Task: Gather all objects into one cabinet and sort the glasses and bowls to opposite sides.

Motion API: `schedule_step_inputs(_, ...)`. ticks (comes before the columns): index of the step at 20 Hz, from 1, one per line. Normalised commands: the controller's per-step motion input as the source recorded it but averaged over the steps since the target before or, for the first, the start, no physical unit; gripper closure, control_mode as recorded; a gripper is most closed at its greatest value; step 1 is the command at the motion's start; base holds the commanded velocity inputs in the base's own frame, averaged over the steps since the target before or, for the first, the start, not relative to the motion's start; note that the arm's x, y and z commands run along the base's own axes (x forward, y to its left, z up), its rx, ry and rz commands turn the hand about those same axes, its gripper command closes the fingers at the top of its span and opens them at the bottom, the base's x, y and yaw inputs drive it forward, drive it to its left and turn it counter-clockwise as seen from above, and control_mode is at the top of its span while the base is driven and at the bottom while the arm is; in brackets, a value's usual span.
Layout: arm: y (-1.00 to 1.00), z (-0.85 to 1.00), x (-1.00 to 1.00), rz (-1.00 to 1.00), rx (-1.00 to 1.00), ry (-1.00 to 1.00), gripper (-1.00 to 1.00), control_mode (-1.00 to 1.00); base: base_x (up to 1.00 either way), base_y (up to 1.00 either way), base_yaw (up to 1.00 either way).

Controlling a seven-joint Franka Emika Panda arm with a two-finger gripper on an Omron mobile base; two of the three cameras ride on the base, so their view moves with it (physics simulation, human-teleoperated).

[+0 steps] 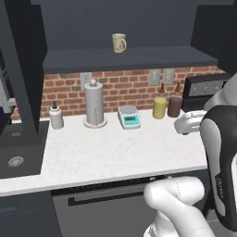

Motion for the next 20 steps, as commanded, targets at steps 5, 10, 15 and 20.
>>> schedule_step_inputs(5, 0.0, 0.0, 0.0, 0.0, 0.0, 0.0, -1.0, 1.0, 0.26, -0.05, -0.04)
schedule_step_inputs(10, 0.0, 0.0, 0.0, 0.0, 0.0, 0.0, -1.0, 1.0, 0.4, 0.0, -0.03)
schedule_step_inputs(15, 0.0, 0.0, 0.0, 0.0, 0.0, 0.0, -1.0, 1.0, 0.46, 0.0, -0.01)
schedule_step_inputs(20, 0.0, 0.0, 0.0, 0.0, 0.0, 0.0, -1.0, 1.0, 0.22, -0.04, 0.0)
